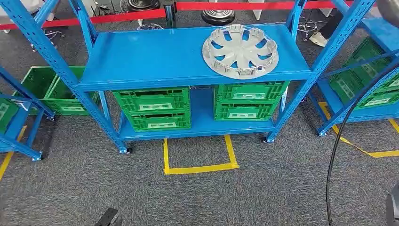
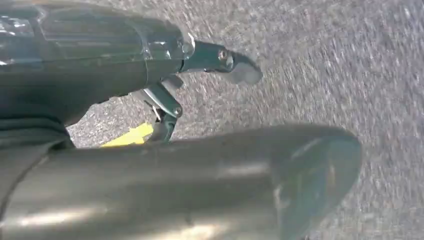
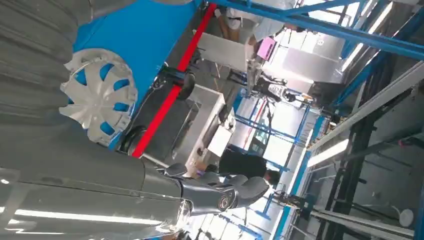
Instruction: Take the parts from the cabinet and place them on the table.
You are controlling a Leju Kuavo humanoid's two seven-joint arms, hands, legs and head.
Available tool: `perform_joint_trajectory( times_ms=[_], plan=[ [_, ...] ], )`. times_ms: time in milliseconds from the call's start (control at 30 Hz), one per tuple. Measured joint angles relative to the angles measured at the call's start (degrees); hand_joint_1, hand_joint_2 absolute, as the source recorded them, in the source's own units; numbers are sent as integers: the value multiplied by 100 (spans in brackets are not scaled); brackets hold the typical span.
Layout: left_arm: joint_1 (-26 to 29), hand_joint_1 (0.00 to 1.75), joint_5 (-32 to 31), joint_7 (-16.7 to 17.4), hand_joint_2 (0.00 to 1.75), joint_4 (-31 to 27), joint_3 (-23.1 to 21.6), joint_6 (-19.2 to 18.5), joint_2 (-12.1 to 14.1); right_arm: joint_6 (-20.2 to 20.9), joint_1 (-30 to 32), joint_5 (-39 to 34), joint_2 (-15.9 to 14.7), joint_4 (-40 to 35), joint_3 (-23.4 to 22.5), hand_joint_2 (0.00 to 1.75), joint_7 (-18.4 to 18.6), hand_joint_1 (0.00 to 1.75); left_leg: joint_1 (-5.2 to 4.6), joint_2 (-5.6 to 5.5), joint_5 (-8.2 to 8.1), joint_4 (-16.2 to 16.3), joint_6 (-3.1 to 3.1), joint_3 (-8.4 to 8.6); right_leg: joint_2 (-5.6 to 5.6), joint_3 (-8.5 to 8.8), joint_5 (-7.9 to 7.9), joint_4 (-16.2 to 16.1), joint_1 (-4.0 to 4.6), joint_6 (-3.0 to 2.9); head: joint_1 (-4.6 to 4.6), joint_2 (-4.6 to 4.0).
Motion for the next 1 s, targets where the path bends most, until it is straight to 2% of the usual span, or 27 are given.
perform_joint_trajectory(
  times_ms=[67, 100, 133, 167, 200, 233, 267, 300, 500, 533, 600, 633, 800, 1000],
  plan=[
    [2, 0, 0, 0, 0, 2, 0, 2, 2, 0, -2, 0, 11, 2, 0, 175, 0, 0, 6, 15, 696, -882, 8, 297, -3, 97, -64, 8, -10, 37, -17, 0],
    [0, 0, 0, 0, 0, 2, 0, 2, 7, 0, -2, 0, 18, 2, 0, 175, 0, 0, 4, 32, 921, -1298, 23, 442, -10, 134, -94, 10, -12, 69, -35, 0],
    [-4, 0, 0, 0, 0, 2, 0, 2, 2, 2, -7, 0, 22, 2, 0, 175, 0, 0, -16, 46, 749, -1330, 39, 427, -10, 143, -92, 15, -8, 93, -46, -2],
    [-15, 0, 0, 0, 0, 2, 2, 2, 4, 2, -13, 0, 22, 7, 0, 175, 0, 0, -29, 72, 713, -1358, 105, 426, -2, 106, -95, 19, -1, 124, -61, 0],
    [-4, 0, 0, 0, 0, 7, 4, 2, 7, 2, -11, 0, 22, 13, 2, 175, 0, 0, -40, 63, 831, -1367, 146, 440, -10, 120, -124, 20, -2, 170, -22, 0],
    [6, 0, 0, 4, 0, 13, 4, 2, 4, 4, -6, 0, 18, 13, -2, 175, -4, 0, -29, 65, 859, -1389, 142, 460, -14, 127, -171, 39, -3, 152, -28, 0],
    [3, 0, 0, 7, 0, 15, 4, 2, 4, 2, -7, 0, 18, 20, 0, 175, -7, 0, -33, 52, 868, -1384, 122, 462, -20, 132, -139, 37, -1, 17, -15, 0],
    [4, 0, 0, 4, 0, 17, 7, 2, 4, 2, -15, 0, 15, 24, -2, 175, -7, 0, -38, 39, 867, -1384, 123, 464, -29, 148, -147, 30, -2, 3, 18, 0],
    [52, 0, 29, -20, 0, 20, 46, 31, 4, -20, -23, 9, 35, 28, 2, 175, -4, 0, -56, 39, 828, -1384, 193, 476, -43, 202, -140, -36, -8, 20, 133, 0],
    [77, 0, 48, -31, 0, 22, 46, 50, 7, -35, -28, 24, 50, 24, 7, 175, 9, 0, -57, 53, 820, -1384, 205, 480, -41, 206, -144, -42, -8, 34, 136, 0],
    [142, 0, 103, -68, 0, 22, 48, 83, 24, -92, -33, 68, 94, -15, 44, 175, 66, 0, -59, 85, 805, -1383, 228, 490, -38, 224, -146, -69, -15, 175, 142, 0],
    [172, 0, 122, -77, 0, 22, 50, 105, 35, -114, -38, 101, 116, -42, 70, 175, 92, 0, -58, 96, 799, -1382, 234, 491, -30, 226, -146, -72, -15, 192, 140, 0],
    [228, 0, 173, -76, 0, 22, 83, 120, 57, -166, -61, 157, 212, -94, 166, 175, 146, 0, -58, 113, 789, -1381, 242, 500, -20, 225, -162, -72, -14, 220, 129, 0],
    [257, 0, 201, -63, 0, 22, 101, 118, 68, -166, -66, 177, 319, -122, 277, 175, 144, 0, -53, 116, 787, -1384, 239, 509, -17, 224, -165, -66, -10, 223, 118, 0]
  ],
)
